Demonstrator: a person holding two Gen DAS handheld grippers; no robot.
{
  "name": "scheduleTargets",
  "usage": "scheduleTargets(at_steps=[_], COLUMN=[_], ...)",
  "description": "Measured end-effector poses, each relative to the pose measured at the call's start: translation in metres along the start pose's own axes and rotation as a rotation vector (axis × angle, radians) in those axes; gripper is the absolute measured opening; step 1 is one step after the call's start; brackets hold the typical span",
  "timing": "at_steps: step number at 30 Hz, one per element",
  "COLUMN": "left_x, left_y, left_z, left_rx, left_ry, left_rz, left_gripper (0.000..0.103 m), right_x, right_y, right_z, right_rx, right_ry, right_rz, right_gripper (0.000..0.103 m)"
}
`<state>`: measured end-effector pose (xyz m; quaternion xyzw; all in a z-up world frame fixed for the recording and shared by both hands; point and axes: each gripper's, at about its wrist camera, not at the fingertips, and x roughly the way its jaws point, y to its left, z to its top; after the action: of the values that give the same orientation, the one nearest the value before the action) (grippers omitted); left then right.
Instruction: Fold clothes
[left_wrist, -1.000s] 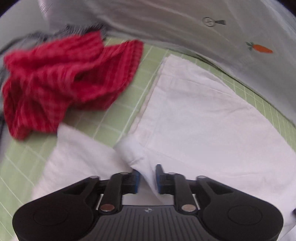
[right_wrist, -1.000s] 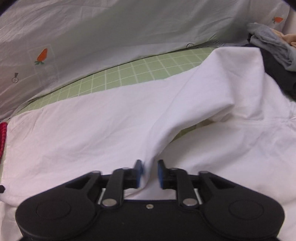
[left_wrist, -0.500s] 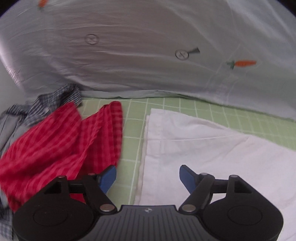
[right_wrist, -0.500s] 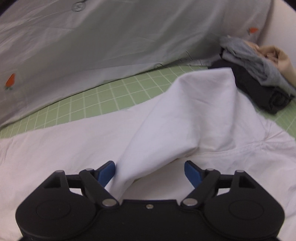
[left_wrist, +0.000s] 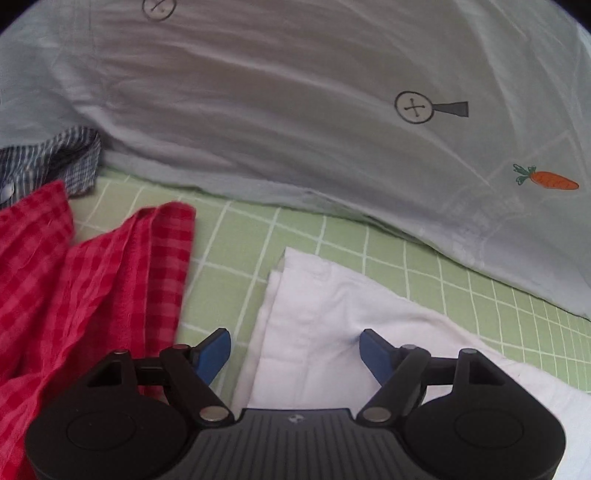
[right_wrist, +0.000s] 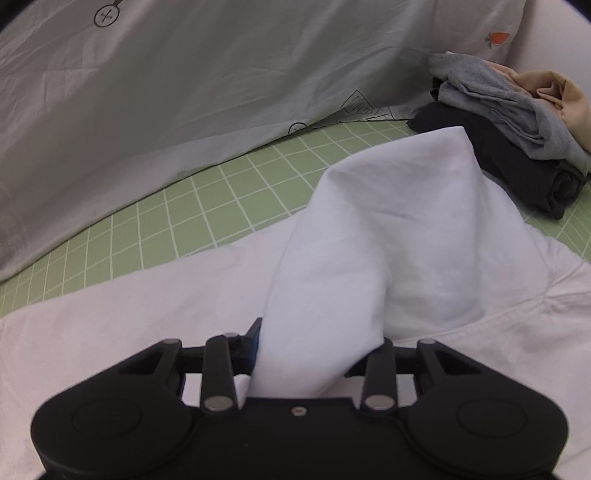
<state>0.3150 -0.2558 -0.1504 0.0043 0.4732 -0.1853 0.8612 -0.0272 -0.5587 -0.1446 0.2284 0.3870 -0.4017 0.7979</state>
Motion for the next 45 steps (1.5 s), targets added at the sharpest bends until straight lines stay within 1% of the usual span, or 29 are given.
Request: scheduleTargets(at_steps=[2, 3, 4, 5, 7, 10, 11, 12, 14, 15, 16, 18, 19, 21, 23, 24, 26, 27, 28, 30, 31, 32, 33, 34, 36, 39, 41, 43, 45], left_x=[0.000, 0.000, 0.000, -0.001, -0.003, -0.008, -0.009, -0.009, -0.010, -0.010, -0.011, -0.014, -0.014, -0.019, -0.029, -0.034, -0.043, -0.049, -0.055, -0.069, -0.076, -0.082, -0.086, -0.089, -0.092, -0.087, -0.079, -0.071, -0.065], left_y=[-0.004, -0.006, -0.006, -0.007, -0.007, -0.003, 0.000, 0.009, 0.031, 0.041, 0.049, 0.066, 0.074, 0.089, 0.092, 0.089, 0.077, 0.070, 0.061, 0.042, 0.033, 0.022, 0.013, 0.001, -0.024, -0.075, -0.108, -0.134, -0.150], left_z=[-0.003, -0.005, -0.007, -0.009, -0.011, -0.011, -0.010, -0.007, 0.001, 0.004, 0.006, 0.007, 0.006, 0.006, 0.007, 0.007, 0.006, 0.006, 0.004, 0.000, -0.002, -0.005, -0.009, -0.015, -0.028, -0.059, -0.083, -0.104, -0.121], left_rx=[0.026, 0.044, 0.052, 0.060, 0.057, 0.101, 0.119, 0.112, 0.101, 0.108, 0.122, 0.144, 0.145, 0.114, 0.077, 0.077, 0.106, 0.123, 0.131, 0.136, 0.129, 0.115, 0.096, 0.082, 0.075, 0.126, 0.165, 0.182, 0.169], left_ry=[-0.028, -0.044, -0.047, -0.051, -0.067, -0.100, -0.112, -0.116, -0.122, -0.124, -0.128, -0.129, -0.128, -0.122, -0.120, -0.112, -0.115, -0.117, -0.122, -0.135, -0.139, -0.139, -0.137, -0.128, -0.101, -0.009, 0.052, 0.103, 0.140], left_rz=[-0.020, -0.020, -0.035, -0.047, -0.007, 0.135, 0.187, 0.220, 0.280, 0.313, 0.338, 0.393, 0.418, 0.431, 0.409, 0.414, 0.410, 0.405, 0.390, 0.355, 0.337, 0.313, 0.285, 0.241, 0.167, 0.100, 0.076, 0.065, 0.072], left_gripper=[0.054, 0.024, 0.015, 0.014, 0.014, 0.014, 0.014, 0.014, 0.014, 0.014, 0.014, 0.014, 0.014, 0.014, 0.018, 0.018, 0.026, 0.034, 0.042, 0.052, 0.055, 0.056, 0.061, 0.070, 0.076, 0.076, 0.076, 0.076, 0.076], right_x=[0.000, 0.000, -0.001, -0.001, -0.004, -0.011, -0.015, -0.018, -0.023, -0.025, -0.025, -0.024, -0.024, -0.025, -0.030, -0.032, -0.038, -0.042, -0.045, -0.054, -0.059, -0.063, -0.068, -0.070, -0.070, -0.055, -0.043, -0.029, -0.012], right_y=[0.002, 0.004, 0.007, 0.012, 0.022, 0.035, 0.042, 0.050, 0.069, 0.080, 0.092, 0.118, 0.124, 0.133, 0.132, 0.130, 0.119, 0.112, 0.105, 0.088, 0.077, 0.067, 0.056, 0.044, 0.018, -0.023, -0.052, -0.080, -0.104], right_z=[-0.001, -0.001, -0.002, -0.002, -0.004, -0.009, -0.012, -0.016, -0.024, -0.029, -0.035, -0.048, -0.051, -0.054, -0.051, -0.049, -0.043, -0.039, -0.036, -0.030, -0.027, -0.024, -0.021, -0.017, -0.011, 0.006, 0.019, 0.034, 0.050], right_rx=[-0.007, -0.017, -0.035, -0.062, -0.104, -0.167, -0.194, -0.222, -0.273, -0.293, -0.323, -0.392, -0.402, -0.400, -0.394, -0.390, -0.353, -0.331, -0.302, -0.261, -0.249, -0.240, -0.234, -0.230, -0.232, -0.202, -0.169, -0.119, -0.069], right_ry=[-0.003, -0.005, -0.008, -0.012, -0.018, -0.030, -0.033, -0.033, -0.022, -0.009, -0.004, 0.000, 0.002, 0.006, 0.007, 0.007, 0.005, 0.004, 0.000, -0.017, -0.034, -0.056, -0.082, -0.110, -0.160, -0.167, -0.168, -0.169, -0.160], right_rz=[-0.013, -0.023, -0.036, -0.053, -0.075, -0.059, -0.040, -0.012, 0.067, 0.123, 0.140, 0.142, 0.155, 0.194, 0.224, 0.238, 0.278, 0.298, 0.315, 0.343, 0.350, 0.345, 0.330, 0.303, 0.230, 0.139, 0.088, 0.058, 0.055], right_gripper=[0.037, 0.037, 0.037, 0.037, 0.037, 0.034, 0.033, 0.033, 0.017, 0.009, 0.009, 0.009, 0.010, 0.010, 0.012, 0.017, 0.025, 0.034, 0.040, 0.041, 0.042, 0.043, 0.047, 0.057, 0.068, 0.067, 0.066, 0.066, 0.066])
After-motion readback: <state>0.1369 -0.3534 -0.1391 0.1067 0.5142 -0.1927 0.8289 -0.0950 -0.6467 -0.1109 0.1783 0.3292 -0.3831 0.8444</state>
